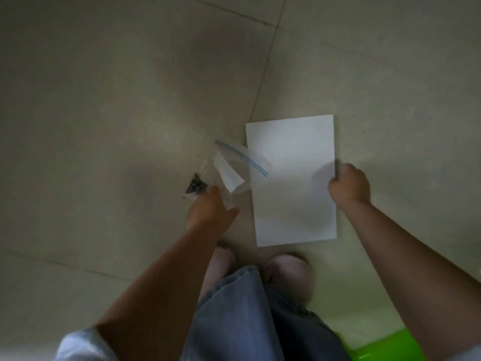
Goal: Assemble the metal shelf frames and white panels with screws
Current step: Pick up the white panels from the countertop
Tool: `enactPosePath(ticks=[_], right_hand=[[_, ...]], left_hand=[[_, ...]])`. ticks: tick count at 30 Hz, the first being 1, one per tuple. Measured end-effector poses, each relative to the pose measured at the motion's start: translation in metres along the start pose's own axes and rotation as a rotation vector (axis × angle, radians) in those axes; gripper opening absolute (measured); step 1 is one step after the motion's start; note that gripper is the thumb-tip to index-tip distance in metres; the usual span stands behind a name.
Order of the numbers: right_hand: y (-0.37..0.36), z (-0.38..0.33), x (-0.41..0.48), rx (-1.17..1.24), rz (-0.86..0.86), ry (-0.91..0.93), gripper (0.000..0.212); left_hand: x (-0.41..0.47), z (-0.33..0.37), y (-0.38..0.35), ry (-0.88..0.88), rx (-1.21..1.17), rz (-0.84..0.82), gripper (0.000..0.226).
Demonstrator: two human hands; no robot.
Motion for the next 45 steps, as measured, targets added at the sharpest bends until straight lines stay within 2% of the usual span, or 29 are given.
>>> enactPosePath(ticks=[6,9,12,16,23,28,35,41,45], right_hand=[[0.027,-0.025,-0.079,-0.169,-0.134,0.250,0.039],[0.049,-0.053,-0.135,-0.215,-0.210,0.438,0.038],[0.070,-0.082,-0.187,-0.236,-0.256,0.544,0.037],[0.101,-0.104,-0.238,-0.242,-0.222,0.543,0.037],[0.181,-0.126,-0.324,-0.146,-0.076,0.504,0.034],[0.235,-0.132,-0.377,-0.019,0.083,0.385,0.036],[0.261,-0.109,-0.464,0.282,0.307,-0.002,0.037],[0.227,-0.049,-0.574,0.535,0.489,-0.291,0.038],[0.167,-0.011,-0.662,0.702,0.629,-0.522,0.041]], left_hand=[[-0.061,-0.001,0.023,0.037,0.020,0.068,0.041],[-0.109,-0.009,0.036,0.021,0.007,0.128,0.038],[-0.157,-0.024,0.049,0.009,-0.016,0.172,0.040],[-0.219,-0.036,0.073,-0.057,0.068,0.230,0.043],[-0.327,-0.038,0.155,-0.227,0.426,0.379,0.038],[-0.387,-0.014,0.210,-0.439,0.704,0.487,0.039],[-0.456,0.014,0.238,-0.789,1.182,0.613,0.036],[-0.527,0.007,0.166,-1.120,1.491,0.629,0.034],[-0.570,-0.030,0.093,-1.335,1.652,0.626,0.034]])
Point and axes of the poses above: each hand's wrist, its own x-axis towards the middle knuckle, its own y-axis out of the back of the hand, z = x × y, the point moved 1 cm from there along x, towards the middle knuckle, and after that the axes turned 15 degrees about x, right-handed, at the moved point
